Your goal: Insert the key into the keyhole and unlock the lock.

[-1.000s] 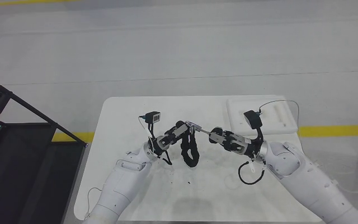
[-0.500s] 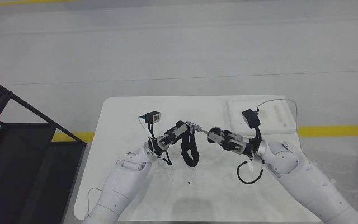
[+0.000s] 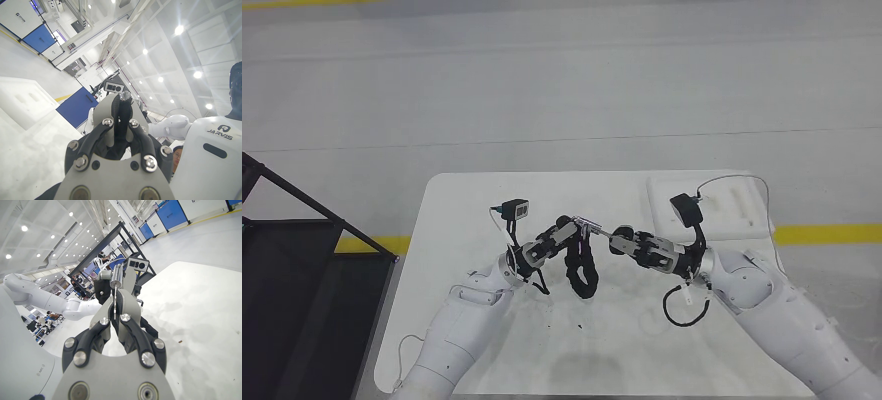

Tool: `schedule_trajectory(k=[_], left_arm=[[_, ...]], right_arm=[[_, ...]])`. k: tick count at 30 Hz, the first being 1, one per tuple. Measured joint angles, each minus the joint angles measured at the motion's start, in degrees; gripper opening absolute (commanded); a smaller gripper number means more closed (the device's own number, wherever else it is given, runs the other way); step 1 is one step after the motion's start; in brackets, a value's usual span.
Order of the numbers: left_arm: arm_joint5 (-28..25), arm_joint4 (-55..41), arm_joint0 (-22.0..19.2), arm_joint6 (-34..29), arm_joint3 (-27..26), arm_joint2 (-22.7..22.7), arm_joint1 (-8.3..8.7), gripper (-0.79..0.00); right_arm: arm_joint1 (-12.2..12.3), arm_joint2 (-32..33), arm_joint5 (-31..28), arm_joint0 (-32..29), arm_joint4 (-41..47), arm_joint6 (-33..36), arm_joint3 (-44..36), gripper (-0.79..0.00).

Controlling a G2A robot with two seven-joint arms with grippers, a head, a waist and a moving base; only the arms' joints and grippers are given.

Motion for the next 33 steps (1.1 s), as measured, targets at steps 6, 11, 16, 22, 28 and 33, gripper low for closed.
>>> schedule_trajectory(k=[6, 11, 16, 22, 28, 33], left_arm=[[0.0, 0.0, 0.0, 0.0, 0.0, 0.0, 0.0, -0.785], [0.0, 0.0, 0.0, 0.0, 0.0, 0.0, 0.0, -0.785], [0.0, 0.0, 0.0, 0.0, 0.0, 0.0, 0.0, -0.785], [0.0, 0.0, 0.0, 0.0, 0.0, 0.0, 0.0, -0.785], [0.0, 0.0, 0.0, 0.0, 0.0, 0.0, 0.0, -0.785], [0.0, 0.0, 0.0, 0.0, 0.0, 0.0, 0.0, -0.785]], right_arm=[[-0.1, 0.7, 0.2, -0.2, 1.2, 1.8, 0.3, -0.785], [-0.2, 1.4, 0.4, -0.3, 2.3, 3.6, 0.1, -0.785], [-0.3, 1.8, 0.7, -0.3, 3.1, 5.0, -0.1, -0.785], [-0.6, 2.1, 1.2, 0.0, 4.1, 6.9, -0.1, -0.785], [-0.9, 2.3, 1.5, 0.3, 4.7, 8.1, 0.0, -0.785], [-1.2, 2.5, 1.8, 0.4, 5.0, 8.9, 0.1, -0.785]])
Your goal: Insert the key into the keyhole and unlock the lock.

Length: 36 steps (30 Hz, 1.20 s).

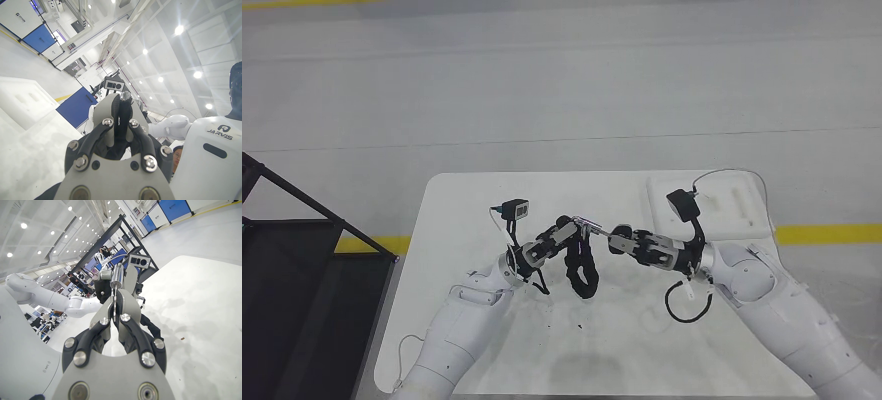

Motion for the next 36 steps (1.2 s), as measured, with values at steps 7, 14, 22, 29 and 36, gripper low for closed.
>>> schedule_trajectory(k=[7, 14, 22, 29, 36], left_arm=[[0.0, 0.0, 0.0, 0.0, 0.0, 0.0, 0.0, -0.785], [0.0, 0.0, 0.0, 0.0, 0.0, 0.0, 0.0, -0.785], [0.0, 0.0, 0.0, 0.0, 0.0, 0.0, 0.0, -0.785], [0.0, 0.0, 0.0, 0.0, 0.0, 0.0, 0.0, -0.785], [0.0, 0.0, 0.0, 0.0, 0.0, 0.0, 0.0, -0.785]], right_arm=[[-0.3, 0.5, 0.2, 0.1, 0.2, 1.0, 0.0, -0.785], [-0.4, 1.3, 0.5, -0.1, 0.7, 2.4, -0.3, -0.785], [-0.3, 2.3, 1.6, -0.1, 1.2, 4.4, -0.7, -0.785], [-0.5, 2.8, 2.6, 0.1, 1.5, 6.0, -1.1, -0.785], [-0.8, 2.8, 3.3, 0.5, 2.1, 7.3, -1.5, -0.785]])
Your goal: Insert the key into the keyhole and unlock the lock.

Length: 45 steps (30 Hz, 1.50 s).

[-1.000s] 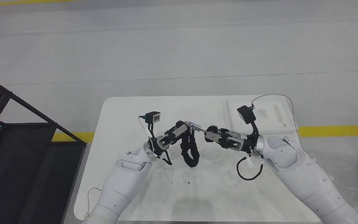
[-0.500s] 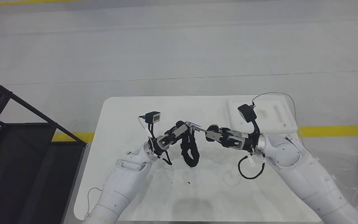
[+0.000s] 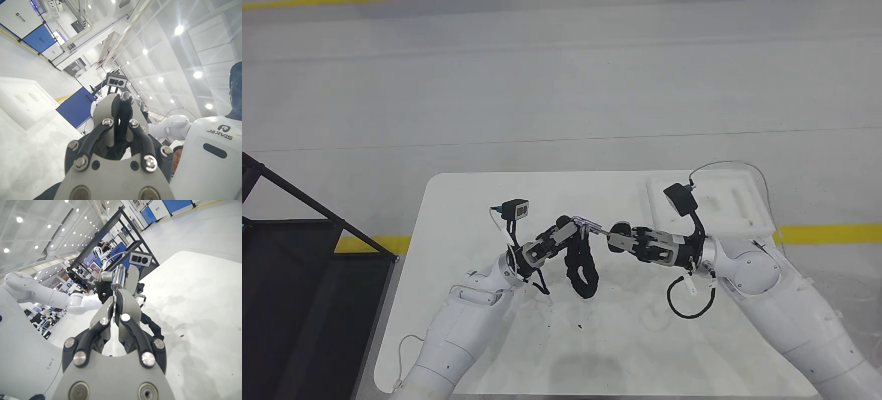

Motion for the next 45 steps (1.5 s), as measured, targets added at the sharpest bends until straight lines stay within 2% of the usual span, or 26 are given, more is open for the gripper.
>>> schedule_trajectory(k=[10, 11, 12, 13, 14, 28, 39, 45], left_arm=[[0.0, 0.0, 0.0, 0.0, 0.0, 0.0, 0.0, -0.785], [0.0, 0.0, 0.0, 0.0, 0.0, 0.0, 0.0, -0.785], [0.0, 0.0, 0.0, 0.0, 0.0, 0.0, 0.0, -0.785], [0.0, 0.0, 0.0, 0.0, 0.0, 0.0, 0.0, -0.785], [0.0, 0.0, 0.0, 0.0, 0.0, 0.0, 0.0, -0.785], [0.0, 0.0, 0.0, 0.0, 0.0, 0.0, 0.0, -0.785], [0.0, 0.0, 0.0, 0.0, 0.0, 0.0, 0.0, -0.785], [0.0, 0.0, 0.0, 0.0, 0.0, 0.0, 0.0, -0.785]], right_arm=[[-0.5, 0.0, 0.6, 0.5, -0.1, 0.7, -0.1, -0.785], [-0.5, 0.0, 0.6, 0.4, 0.0, 0.7, 0.0, -0.727], [-0.6, 0.0, 0.7, 0.4, 0.1, 0.7, 0.0, -0.523], [-0.6, 0.0, 0.7, 0.4, 0.2, 0.7, 0.0, -0.403], [-0.7, 0.0, 0.7, 0.3, 0.4, 0.6, 0.1, -0.012], [-1.0, 1.0, 0.2, -0.1, 1.3, 1.1, 0.5, 0.0], [-0.4, 3.7, -8.0, -2.0, -1.0, 3.0, 2.4, -0.018], [-0.3, 4.8, -7.3, -3.1, -0.3, 1.0, 2.5, 0.0]])
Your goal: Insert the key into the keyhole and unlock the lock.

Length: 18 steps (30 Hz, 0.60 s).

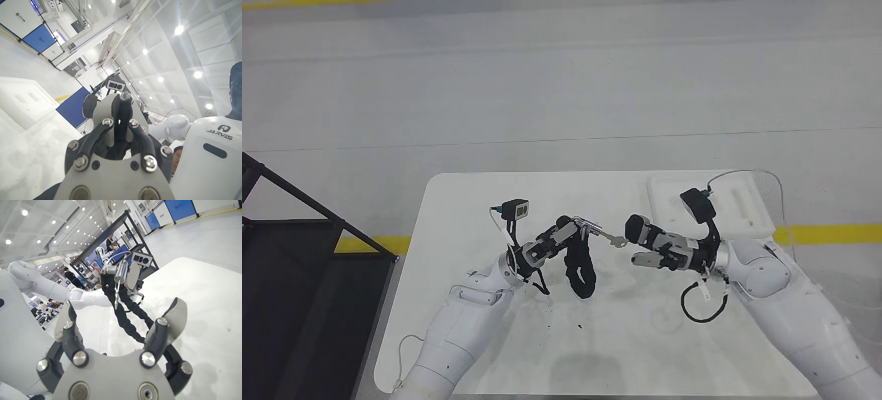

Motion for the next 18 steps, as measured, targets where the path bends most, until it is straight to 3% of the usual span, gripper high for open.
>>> schedule_trajectory(k=[4, 12, 18], left_arm=[[0.0, 0.0, 0.0, 0.0, 0.0, 0.0, 0.0, -0.785], [0.0, 0.0, 0.0, 0.0, 0.0, 0.0, 0.0, -0.785], [0.0, 0.0, 0.0, 0.0, 0.0, 0.0, 0.0, -0.785]], right_arm=[[0.4, 1.5, 3.5, -1.8, -0.1, -1.1, -3.0, 0.0], [1.3, 5.1, 16.3, -6.8, -0.7, -1.7, -11.5, 0.0], [1.7, 6.9, 21.1, -9.5, -2.3, -2.1, -16.0, 0.0]])
